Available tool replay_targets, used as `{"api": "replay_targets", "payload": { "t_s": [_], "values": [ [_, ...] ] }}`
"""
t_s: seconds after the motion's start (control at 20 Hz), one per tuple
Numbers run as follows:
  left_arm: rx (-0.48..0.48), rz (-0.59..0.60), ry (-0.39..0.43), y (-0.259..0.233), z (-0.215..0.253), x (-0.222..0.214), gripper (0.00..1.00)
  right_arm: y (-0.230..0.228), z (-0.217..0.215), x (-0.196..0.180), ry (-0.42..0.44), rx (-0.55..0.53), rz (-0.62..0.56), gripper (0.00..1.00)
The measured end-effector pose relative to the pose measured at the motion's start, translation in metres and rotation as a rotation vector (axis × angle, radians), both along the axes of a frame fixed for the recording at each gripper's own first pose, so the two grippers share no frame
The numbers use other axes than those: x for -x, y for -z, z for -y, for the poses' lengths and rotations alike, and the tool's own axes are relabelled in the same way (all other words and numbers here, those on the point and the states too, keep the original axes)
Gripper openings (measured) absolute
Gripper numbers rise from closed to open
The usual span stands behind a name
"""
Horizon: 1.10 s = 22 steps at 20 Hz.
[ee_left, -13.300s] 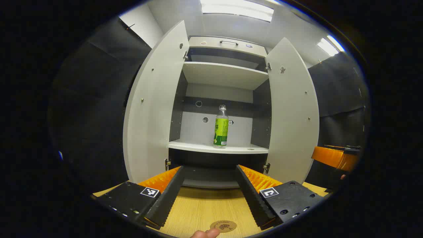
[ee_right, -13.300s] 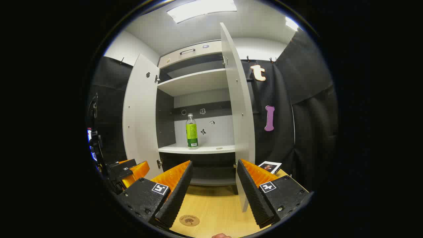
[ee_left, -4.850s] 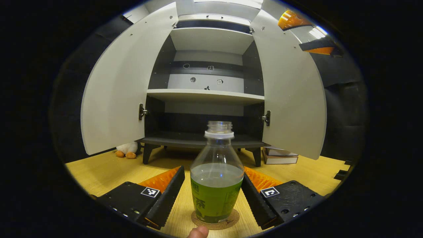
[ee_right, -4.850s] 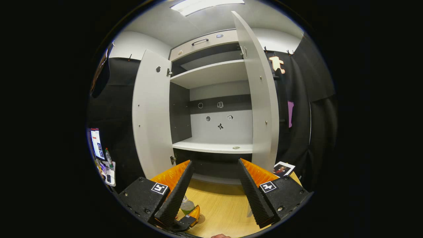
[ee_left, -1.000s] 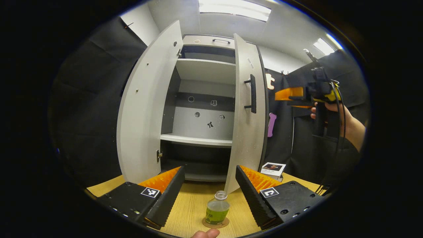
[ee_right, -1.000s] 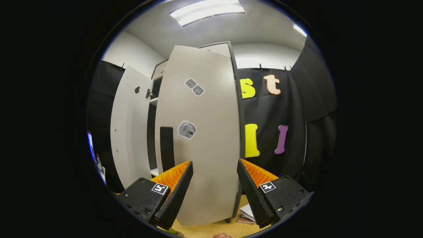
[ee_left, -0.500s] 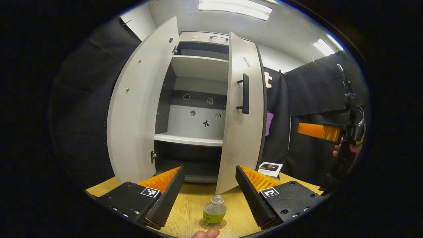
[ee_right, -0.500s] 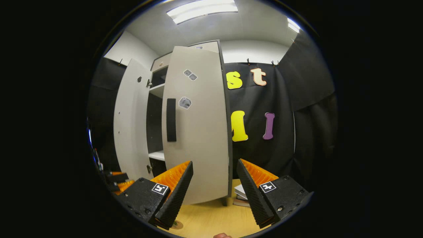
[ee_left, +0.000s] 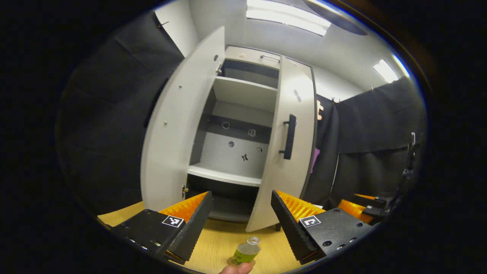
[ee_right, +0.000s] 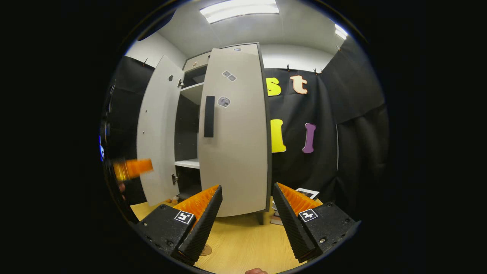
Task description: Grasp the bottle in the cabinet with the left hand and place it on the coaster, then close the right door with the right hand and the left door with the left hand.
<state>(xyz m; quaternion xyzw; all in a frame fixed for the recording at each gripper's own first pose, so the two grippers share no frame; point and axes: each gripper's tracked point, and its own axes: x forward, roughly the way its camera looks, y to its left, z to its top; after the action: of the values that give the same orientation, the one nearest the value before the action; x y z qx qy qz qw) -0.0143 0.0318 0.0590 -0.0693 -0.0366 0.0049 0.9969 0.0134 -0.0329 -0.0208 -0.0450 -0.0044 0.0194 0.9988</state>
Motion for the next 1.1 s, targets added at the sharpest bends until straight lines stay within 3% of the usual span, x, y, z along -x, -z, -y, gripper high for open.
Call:
{"api": "replay_targets", "payload": {
  "t_s": [0.05, 0.25, 0.4, 0.7, 0.8, 0.85, 0.9, 0.95, 1.1],
  "values": [
    [0.003, 0.033, -0.065, -0.017, -0.029, 0.002, 0.95, 0.0, -0.003, -0.001, -0.008, 0.009, -0.002, 0.82],
    [-0.051, 0.102, -0.364, -0.056, -0.155, -0.002, 0.95, 0.001, -0.011, 0.0, -0.044, 0.021, -0.015, 0.82],
    [-0.045, 0.114, -0.483, -0.069, -0.216, -0.024, 0.95, 0.003, -0.013, -0.001, -0.047, 0.031, -0.023, 0.82],
    [0.1, 0.065, -0.462, -0.047, -0.256, -0.052, 0.95, -0.009, 0.001, -0.003, -0.013, 0.04, -0.002, 0.82],
    [0.103, 0.051, -0.445, -0.038, -0.255, -0.057, 0.95, -0.011, 0.005, -0.004, -0.002, 0.036, 0.001, 0.82],
    [0.097, 0.047, -0.435, -0.037, -0.253, -0.057, 1.0, -0.01, 0.007, -0.006, 0.003, 0.037, 0.001, 0.82],
    [0.087, 0.05, -0.441, -0.041, -0.255, -0.055, 0.95, -0.01, 0.008, -0.007, 0.005, 0.04, -0.002, 0.82],
    [0.078, 0.064, -0.442, -0.046, -0.255, -0.053, 1.0, -0.01, 0.01, -0.009, 0.005, 0.043, -0.003, 0.82],
    [0.072, 0.08, -0.416, -0.045, -0.248, -0.057, 0.99, -0.01, 0.009, -0.015, -0.002, 0.046, -0.006, 0.82]
  ]
}}
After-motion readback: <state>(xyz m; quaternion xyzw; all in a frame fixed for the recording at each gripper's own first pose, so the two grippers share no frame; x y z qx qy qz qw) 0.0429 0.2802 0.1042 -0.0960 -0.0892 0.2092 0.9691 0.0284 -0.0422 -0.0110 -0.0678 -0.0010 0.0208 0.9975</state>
